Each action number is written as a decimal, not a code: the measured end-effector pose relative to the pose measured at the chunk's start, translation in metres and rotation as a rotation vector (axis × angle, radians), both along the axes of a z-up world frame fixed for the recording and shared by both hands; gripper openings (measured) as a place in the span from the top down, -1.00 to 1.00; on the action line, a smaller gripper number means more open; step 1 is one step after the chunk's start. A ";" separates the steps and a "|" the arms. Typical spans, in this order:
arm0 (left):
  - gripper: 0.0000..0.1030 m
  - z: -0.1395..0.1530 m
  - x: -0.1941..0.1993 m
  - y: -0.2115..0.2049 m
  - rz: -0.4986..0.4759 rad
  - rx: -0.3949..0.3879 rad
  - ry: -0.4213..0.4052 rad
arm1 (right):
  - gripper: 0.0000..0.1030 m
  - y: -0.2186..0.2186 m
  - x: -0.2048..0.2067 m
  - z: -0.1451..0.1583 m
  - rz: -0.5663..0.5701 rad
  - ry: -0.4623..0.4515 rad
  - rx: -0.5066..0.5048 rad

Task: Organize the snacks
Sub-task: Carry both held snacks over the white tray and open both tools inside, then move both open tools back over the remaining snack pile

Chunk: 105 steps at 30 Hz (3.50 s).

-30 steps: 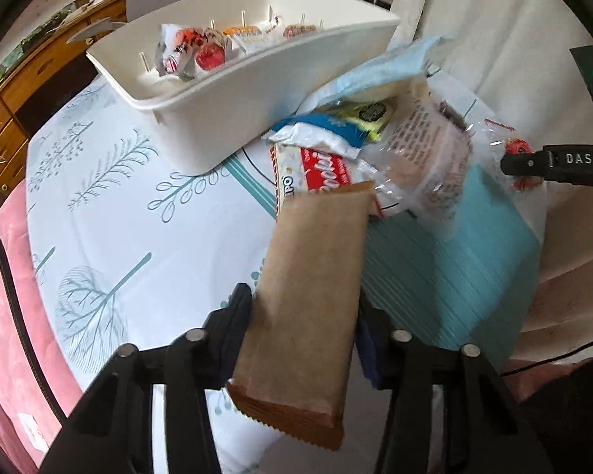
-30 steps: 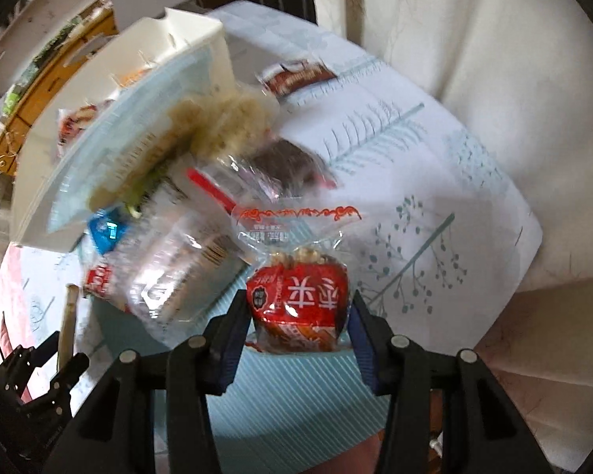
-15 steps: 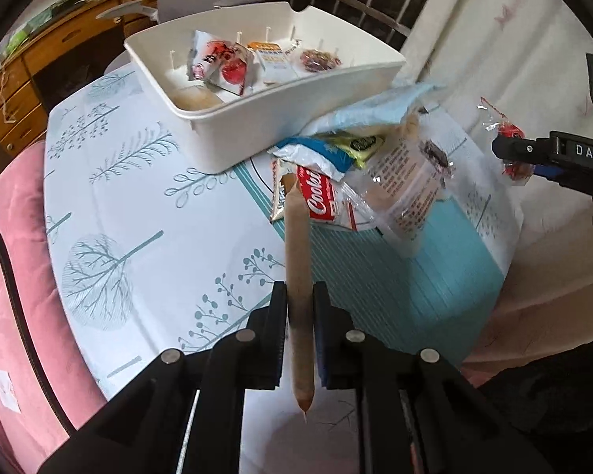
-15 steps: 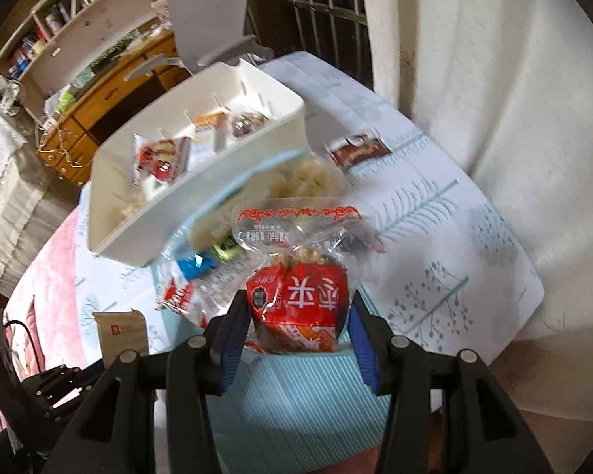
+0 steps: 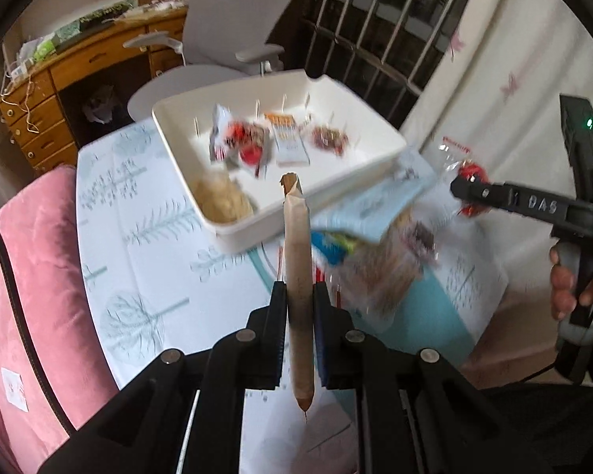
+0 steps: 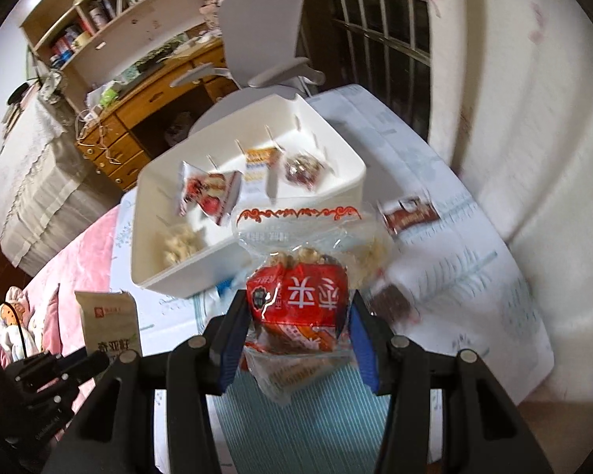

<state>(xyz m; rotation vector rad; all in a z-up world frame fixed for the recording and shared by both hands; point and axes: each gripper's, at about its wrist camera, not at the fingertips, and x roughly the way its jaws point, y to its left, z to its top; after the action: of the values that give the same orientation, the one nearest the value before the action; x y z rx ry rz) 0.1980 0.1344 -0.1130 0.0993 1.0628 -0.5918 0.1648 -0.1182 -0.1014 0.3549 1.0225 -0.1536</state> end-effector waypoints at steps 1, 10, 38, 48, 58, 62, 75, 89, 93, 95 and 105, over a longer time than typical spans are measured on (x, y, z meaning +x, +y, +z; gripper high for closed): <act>0.80 0.005 0.004 -0.001 0.009 -0.006 -0.008 | 0.07 -0.001 0.005 0.002 0.010 -0.005 0.003; 0.79 0.038 0.046 -0.021 0.108 -0.029 -0.082 | 0.06 -0.012 0.053 0.017 0.103 -0.051 0.034; -0.50 0.023 0.119 -0.070 0.291 -0.029 -0.022 | -0.16 -0.049 0.124 0.007 0.235 -0.126 0.038; -0.51 0.035 0.081 -0.056 0.253 -0.040 0.004 | -0.16 -0.050 0.080 0.020 0.135 -0.137 0.044; -0.53 0.025 0.030 -0.024 0.212 -0.052 0.059 | -0.16 -0.029 0.018 0.016 0.063 -0.109 0.035; -0.61 0.013 0.013 -0.012 0.204 -0.055 0.109 | -0.16 -0.022 -0.010 0.009 0.026 -0.092 0.036; -0.64 -0.034 -0.014 -0.002 0.214 -0.034 0.276 | -0.25 -0.010 -0.088 -0.026 -0.095 0.018 0.033; -0.77 -0.081 -0.012 -0.035 0.385 0.014 0.440 | -0.30 -0.039 -0.082 -0.065 -0.015 0.159 0.052; -0.80 -0.088 -0.019 -0.057 0.420 0.016 0.445 | -0.30 -0.047 -0.070 -0.074 0.094 0.188 0.010; -0.81 -0.091 -0.021 -0.067 0.439 0.022 0.447 | -0.30 -0.052 -0.064 -0.076 0.149 0.182 -0.012; -0.81 -0.107 -0.022 -0.120 0.579 0.031 0.442 | -0.30 -0.073 -0.035 -0.092 0.424 0.095 -0.073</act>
<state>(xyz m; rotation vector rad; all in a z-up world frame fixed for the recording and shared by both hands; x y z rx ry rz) 0.1764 0.0146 -0.2202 -0.3198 1.4520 -0.0659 0.1301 -0.1915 -0.1933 0.0594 1.1605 0.1760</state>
